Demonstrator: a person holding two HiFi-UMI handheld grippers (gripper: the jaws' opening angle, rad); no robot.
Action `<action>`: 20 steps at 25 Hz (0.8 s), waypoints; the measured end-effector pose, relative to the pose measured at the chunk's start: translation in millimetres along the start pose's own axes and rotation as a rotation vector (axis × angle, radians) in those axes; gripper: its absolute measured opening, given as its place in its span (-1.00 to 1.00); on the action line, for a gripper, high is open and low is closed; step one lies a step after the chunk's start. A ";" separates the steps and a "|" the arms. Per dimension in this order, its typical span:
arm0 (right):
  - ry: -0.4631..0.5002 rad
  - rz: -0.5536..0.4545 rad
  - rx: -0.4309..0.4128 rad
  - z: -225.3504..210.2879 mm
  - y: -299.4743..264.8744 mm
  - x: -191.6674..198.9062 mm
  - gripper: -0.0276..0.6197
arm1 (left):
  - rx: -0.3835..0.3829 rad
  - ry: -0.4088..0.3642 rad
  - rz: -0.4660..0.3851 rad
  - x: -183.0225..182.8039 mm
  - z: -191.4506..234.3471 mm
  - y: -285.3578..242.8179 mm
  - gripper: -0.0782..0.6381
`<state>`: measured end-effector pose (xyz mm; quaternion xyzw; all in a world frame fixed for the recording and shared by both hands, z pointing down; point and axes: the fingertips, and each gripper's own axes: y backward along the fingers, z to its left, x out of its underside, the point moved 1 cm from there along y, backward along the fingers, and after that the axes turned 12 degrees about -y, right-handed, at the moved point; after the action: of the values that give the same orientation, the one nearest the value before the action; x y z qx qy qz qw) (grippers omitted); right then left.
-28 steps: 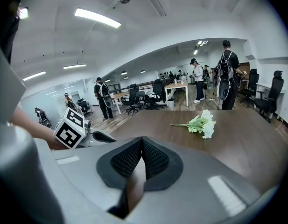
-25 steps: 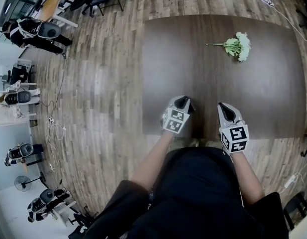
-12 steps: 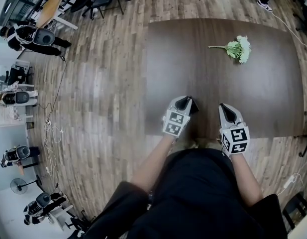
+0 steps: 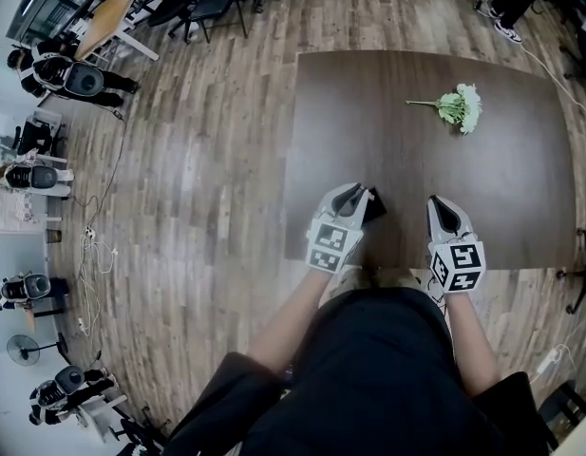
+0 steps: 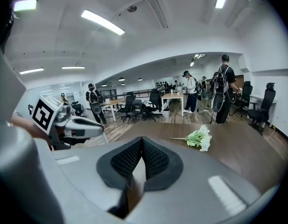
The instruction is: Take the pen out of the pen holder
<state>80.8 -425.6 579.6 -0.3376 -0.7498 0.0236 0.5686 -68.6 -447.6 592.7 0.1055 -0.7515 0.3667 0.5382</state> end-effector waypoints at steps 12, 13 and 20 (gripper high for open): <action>0.022 -0.135 0.000 13.4 22.6 -71.4 -0.91 | -0.126 0.098 -0.179 -81.6 29.7 74.5 -0.64; 0.023 -0.144 0.003 14.5 24.4 -75.2 -0.91 | -0.138 0.095 -0.186 -85.6 31.2 79.3 -0.64; 0.127 -0.202 0.029 22.8 33.1 -94.4 -0.91 | -0.217 0.091 -0.251 -99.1 43.9 105.0 -0.64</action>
<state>88.7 -442.4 478.6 -0.2529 -0.7419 -0.0443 0.6194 -119.4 -425.8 452.2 0.1232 -0.7426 0.2174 0.6214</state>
